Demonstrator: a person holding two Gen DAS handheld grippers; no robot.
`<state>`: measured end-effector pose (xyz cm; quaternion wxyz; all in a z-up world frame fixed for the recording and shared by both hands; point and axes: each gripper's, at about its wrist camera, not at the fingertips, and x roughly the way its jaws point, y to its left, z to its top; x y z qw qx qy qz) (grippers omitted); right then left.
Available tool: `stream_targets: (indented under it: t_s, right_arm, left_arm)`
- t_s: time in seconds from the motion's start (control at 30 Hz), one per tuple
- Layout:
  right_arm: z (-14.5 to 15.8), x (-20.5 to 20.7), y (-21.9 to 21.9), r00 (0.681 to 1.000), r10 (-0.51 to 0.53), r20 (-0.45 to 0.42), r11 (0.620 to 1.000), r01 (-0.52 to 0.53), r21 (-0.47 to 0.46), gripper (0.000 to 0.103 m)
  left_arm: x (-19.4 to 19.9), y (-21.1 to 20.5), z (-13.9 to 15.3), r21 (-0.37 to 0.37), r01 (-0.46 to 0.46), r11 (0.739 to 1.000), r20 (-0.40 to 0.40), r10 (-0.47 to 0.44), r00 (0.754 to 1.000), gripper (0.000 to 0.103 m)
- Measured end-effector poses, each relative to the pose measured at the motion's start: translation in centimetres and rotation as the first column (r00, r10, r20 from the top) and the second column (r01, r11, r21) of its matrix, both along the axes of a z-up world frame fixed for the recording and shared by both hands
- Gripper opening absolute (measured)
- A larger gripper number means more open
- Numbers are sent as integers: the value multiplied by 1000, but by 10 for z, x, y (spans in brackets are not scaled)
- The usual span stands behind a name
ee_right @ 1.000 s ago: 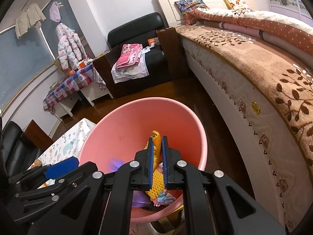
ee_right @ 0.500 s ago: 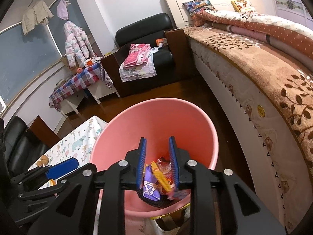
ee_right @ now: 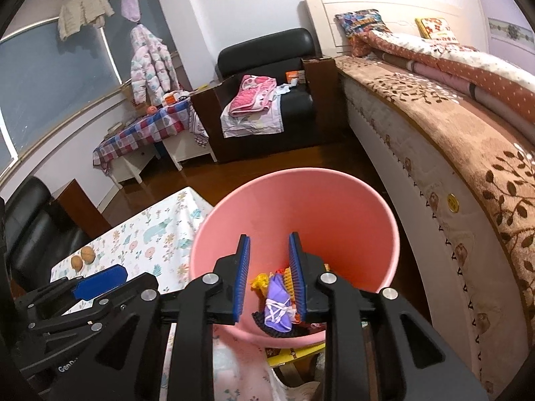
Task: Collect trash
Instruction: 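Move the open left tool back over the table to the remaining peel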
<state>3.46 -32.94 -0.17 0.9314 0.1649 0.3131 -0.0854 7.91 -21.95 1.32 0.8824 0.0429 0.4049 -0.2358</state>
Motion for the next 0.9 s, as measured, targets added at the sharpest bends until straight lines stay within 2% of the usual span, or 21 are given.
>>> stream_targets:
  t_s: [0.3, 0.47, 0.73, 0.9]
  right_arm:
    - [3, -2, 36, 998, 68, -5, 997, -68, -40, 24]
    - [1, -2, 53, 994, 109, -11, 993, -109, -55, 24]
    - [-6, 1, 69, 988, 151, -23, 987, -152, -50, 24]
    - [-10, 3, 69, 988, 154, -28, 987, -155, -42, 24]
  left_arm:
    - [-7, 40, -5, 3, -69, 998, 12, 69, 998, 50]
    - [-5, 80, -13, 8, -138, 990, 4, 138, 990, 49]
    - [5, 156, -37, 14, -291, 957, -35, 292, 956, 49]
    - [14, 175, -59, 50, -349, 936, -74, 352, 933, 49]
